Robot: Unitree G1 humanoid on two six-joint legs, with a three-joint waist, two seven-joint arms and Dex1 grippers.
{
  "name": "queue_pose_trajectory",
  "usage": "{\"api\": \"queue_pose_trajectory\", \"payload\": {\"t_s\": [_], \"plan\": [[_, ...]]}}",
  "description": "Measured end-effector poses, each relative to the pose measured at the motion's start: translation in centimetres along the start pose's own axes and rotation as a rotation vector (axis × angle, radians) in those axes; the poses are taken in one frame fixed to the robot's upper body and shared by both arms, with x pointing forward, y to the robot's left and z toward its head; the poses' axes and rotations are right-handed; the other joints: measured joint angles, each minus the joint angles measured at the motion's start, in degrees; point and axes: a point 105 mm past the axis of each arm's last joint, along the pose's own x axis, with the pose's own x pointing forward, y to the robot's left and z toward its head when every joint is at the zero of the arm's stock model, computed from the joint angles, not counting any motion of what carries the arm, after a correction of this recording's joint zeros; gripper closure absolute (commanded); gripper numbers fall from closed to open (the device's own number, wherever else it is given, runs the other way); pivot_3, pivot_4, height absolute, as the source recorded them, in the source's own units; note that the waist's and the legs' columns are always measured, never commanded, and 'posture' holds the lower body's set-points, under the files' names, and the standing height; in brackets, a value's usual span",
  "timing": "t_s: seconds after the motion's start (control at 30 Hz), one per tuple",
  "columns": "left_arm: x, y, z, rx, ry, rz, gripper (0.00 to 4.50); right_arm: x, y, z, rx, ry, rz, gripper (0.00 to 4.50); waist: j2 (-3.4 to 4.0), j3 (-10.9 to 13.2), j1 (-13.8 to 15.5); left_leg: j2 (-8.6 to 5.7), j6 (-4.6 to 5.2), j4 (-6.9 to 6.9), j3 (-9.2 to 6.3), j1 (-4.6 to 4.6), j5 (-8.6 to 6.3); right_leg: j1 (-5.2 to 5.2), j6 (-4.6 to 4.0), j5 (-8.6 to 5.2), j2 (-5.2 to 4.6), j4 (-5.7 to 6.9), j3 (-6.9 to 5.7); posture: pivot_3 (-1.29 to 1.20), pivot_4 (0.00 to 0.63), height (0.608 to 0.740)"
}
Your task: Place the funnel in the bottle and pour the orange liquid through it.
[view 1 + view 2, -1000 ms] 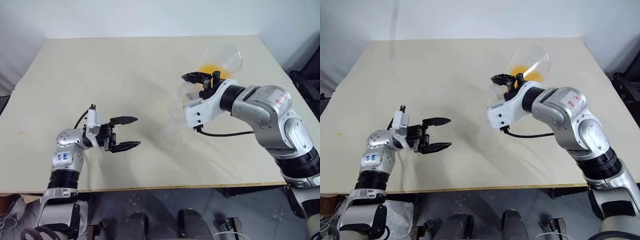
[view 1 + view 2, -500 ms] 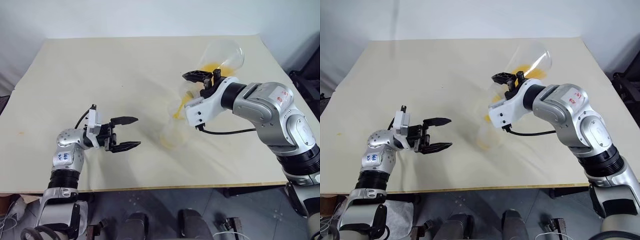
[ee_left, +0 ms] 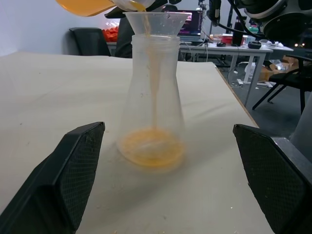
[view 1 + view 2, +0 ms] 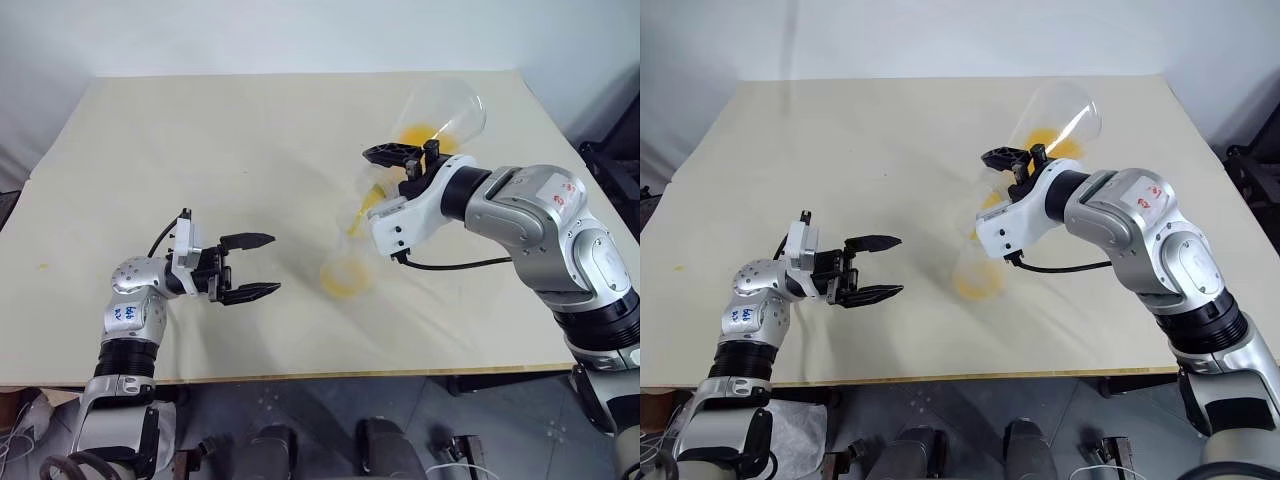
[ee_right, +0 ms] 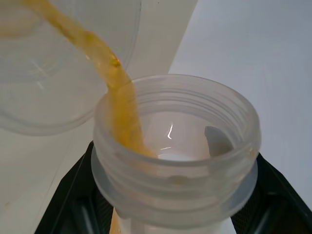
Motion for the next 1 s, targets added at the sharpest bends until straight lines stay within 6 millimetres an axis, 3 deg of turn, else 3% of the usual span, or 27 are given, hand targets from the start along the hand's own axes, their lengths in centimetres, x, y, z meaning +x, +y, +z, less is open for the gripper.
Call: {"api": "queue_pose_trajectory", "payload": {"t_s": [1.0], "plan": [[0.00, 0.00, -0.05, -0.010, 0.000, 0.000, 0.00, 0.00, 0.24, 0.19, -0.012, -0.011, 0.020, 2.03, 0.00, 0.00, 0.00, 0.00, 0.00, 0.00, 0.00, 0.00, 0.00, 0.00, 0.00, 0.00, 0.00, 0.00, 0.00, 0.00, 0.150, 0.740]]}}
